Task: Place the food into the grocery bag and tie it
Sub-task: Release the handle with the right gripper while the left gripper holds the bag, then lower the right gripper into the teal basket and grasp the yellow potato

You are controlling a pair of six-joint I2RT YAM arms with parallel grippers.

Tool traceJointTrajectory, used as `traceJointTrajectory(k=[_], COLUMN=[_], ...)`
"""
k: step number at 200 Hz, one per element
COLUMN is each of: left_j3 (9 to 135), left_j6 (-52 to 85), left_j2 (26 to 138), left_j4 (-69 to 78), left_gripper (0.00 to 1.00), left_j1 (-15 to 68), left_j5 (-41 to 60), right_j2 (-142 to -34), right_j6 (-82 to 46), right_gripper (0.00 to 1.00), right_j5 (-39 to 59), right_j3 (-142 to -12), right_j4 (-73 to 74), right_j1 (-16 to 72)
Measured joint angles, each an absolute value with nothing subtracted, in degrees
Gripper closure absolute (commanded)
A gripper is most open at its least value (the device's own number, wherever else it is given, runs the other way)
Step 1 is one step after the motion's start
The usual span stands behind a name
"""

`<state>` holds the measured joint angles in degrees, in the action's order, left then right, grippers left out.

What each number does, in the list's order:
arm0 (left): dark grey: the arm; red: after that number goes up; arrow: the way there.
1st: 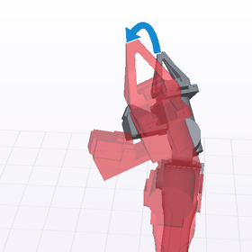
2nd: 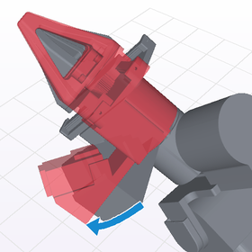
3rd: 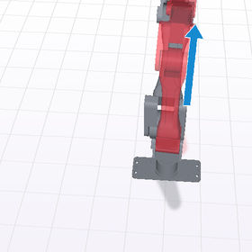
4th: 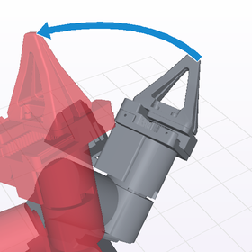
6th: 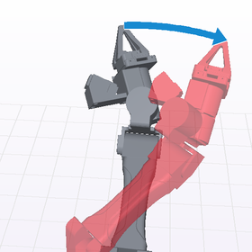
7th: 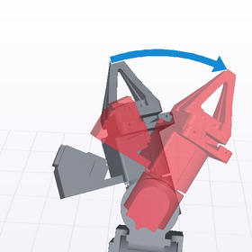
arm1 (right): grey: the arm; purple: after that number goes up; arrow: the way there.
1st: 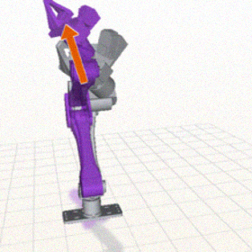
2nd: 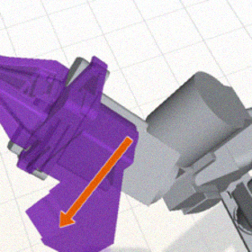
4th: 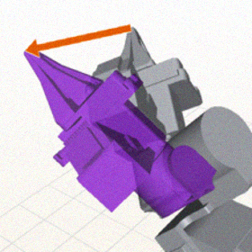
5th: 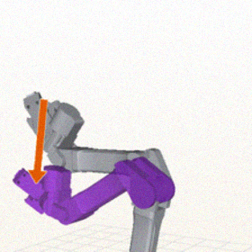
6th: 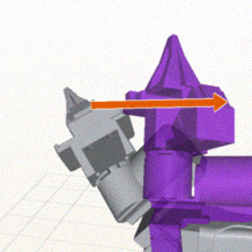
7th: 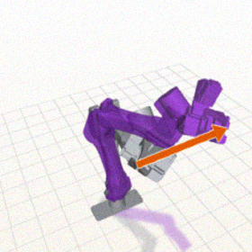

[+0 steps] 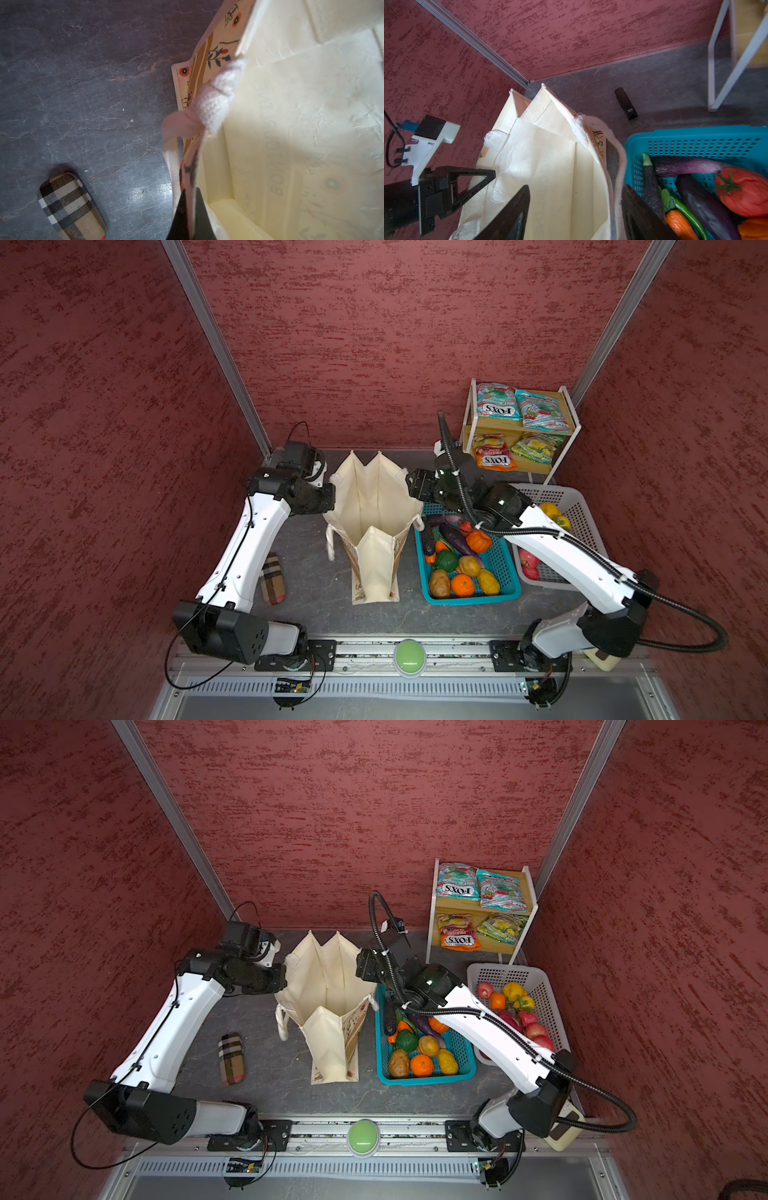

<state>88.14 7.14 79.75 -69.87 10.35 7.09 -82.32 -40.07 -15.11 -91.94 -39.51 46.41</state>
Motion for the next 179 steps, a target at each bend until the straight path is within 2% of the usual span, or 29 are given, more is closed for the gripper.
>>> traceJointTrajectory(k=[79,179], left_j3=[90.17,90.32], left_j6=[7.01,6.52], left_j2=[82.08,82.19], left_j4=[-71.81,-71.96], left_gripper=[1.00,1.00], left_j1=[11.62,11.73], left_j5=[2.85,2.46], right_j2=[-71.46,-64.45], right_j6=[-40.49,-52.14], right_gripper=[0.29,0.29], right_j5=[-21.50,-16.16], right_j3=[-86.89,-68.10], right_j4=[-47.22,-53.91], right_j1=[45.47,42.17])
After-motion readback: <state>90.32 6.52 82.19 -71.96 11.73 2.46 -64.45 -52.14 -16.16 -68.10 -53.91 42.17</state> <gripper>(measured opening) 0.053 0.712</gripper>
